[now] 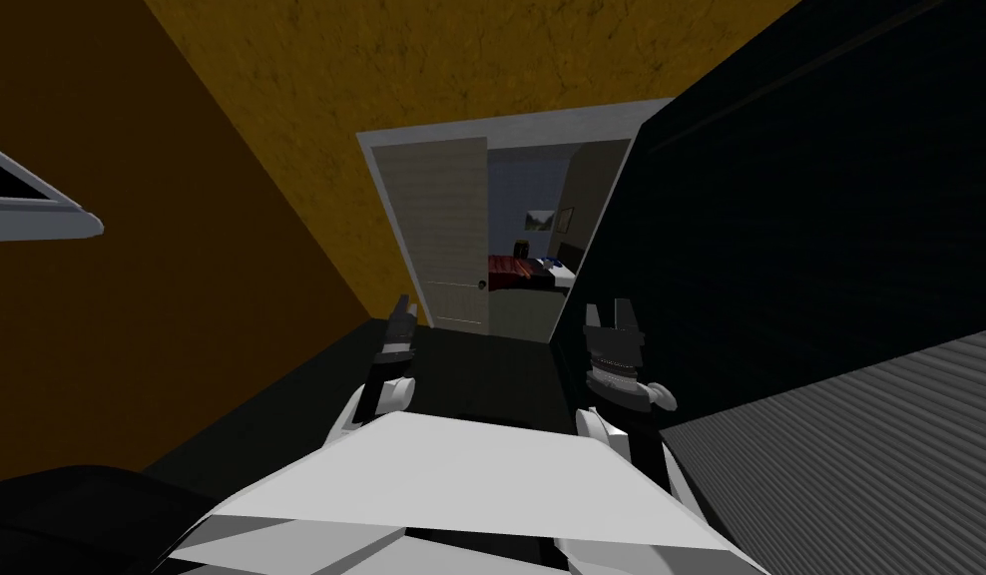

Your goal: Pull the door open

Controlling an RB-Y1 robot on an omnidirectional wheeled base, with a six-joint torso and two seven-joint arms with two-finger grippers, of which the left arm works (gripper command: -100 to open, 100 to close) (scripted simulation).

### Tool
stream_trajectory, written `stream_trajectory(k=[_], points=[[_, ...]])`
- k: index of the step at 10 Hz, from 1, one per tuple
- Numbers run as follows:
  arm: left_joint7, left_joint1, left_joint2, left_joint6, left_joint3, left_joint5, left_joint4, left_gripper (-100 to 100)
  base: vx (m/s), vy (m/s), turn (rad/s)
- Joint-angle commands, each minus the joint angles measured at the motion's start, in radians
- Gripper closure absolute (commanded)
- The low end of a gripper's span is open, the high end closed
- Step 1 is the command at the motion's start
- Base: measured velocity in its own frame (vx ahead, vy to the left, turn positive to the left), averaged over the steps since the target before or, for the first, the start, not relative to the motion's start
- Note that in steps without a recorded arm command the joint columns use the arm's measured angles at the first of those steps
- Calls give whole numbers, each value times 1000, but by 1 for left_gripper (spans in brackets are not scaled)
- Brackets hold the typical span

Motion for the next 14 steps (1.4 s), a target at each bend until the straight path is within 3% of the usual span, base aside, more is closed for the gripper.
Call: stream_trajectory(k=[1,14], points=[[-35,-4,6,-12,7,-9,32,-100,102,-1,-36],[-326,-72,43,-93,73,-92,321,-100,98,0,-55]])
